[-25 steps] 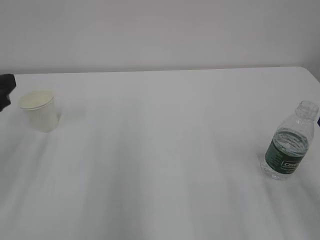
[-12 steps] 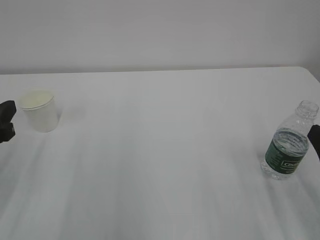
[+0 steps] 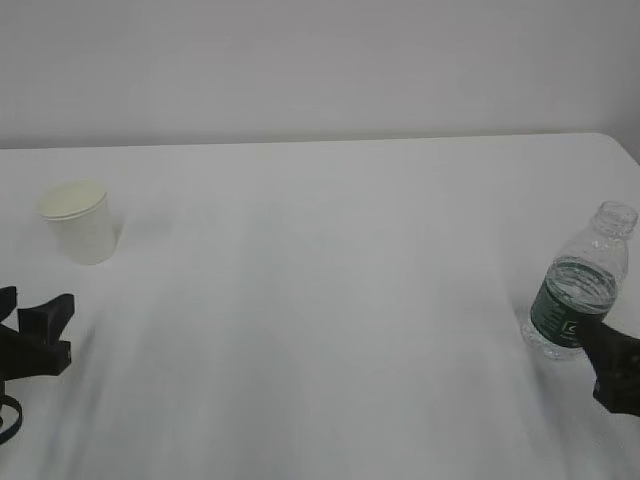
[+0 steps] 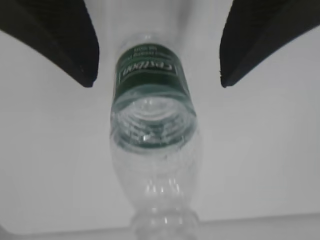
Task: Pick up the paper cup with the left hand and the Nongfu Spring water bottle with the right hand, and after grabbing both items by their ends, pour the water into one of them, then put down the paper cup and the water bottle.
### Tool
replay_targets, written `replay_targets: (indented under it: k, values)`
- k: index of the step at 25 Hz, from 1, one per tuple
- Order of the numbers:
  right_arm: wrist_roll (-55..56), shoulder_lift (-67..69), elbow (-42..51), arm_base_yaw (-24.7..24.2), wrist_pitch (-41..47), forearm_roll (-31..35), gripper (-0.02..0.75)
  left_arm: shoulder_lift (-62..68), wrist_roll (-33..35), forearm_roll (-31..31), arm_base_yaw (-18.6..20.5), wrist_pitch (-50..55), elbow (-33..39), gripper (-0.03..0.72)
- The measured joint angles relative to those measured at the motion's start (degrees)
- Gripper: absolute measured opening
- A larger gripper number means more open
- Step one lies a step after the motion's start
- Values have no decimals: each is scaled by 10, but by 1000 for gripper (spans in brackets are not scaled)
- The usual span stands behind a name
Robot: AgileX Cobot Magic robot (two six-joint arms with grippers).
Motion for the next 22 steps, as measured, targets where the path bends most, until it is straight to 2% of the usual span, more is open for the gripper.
replay_targets:
  k: [4,11,22]
  values:
    - [0,55,0,0,-2,0,572,47,-2,31,0,-7,0,452]
    - [-2,90,-9,0,-5,0,575,64,-4,47,0,-10,0,450]
    - [-40,97,-43,0,-7,0,649,64,-5,51,0,-10,0,450]
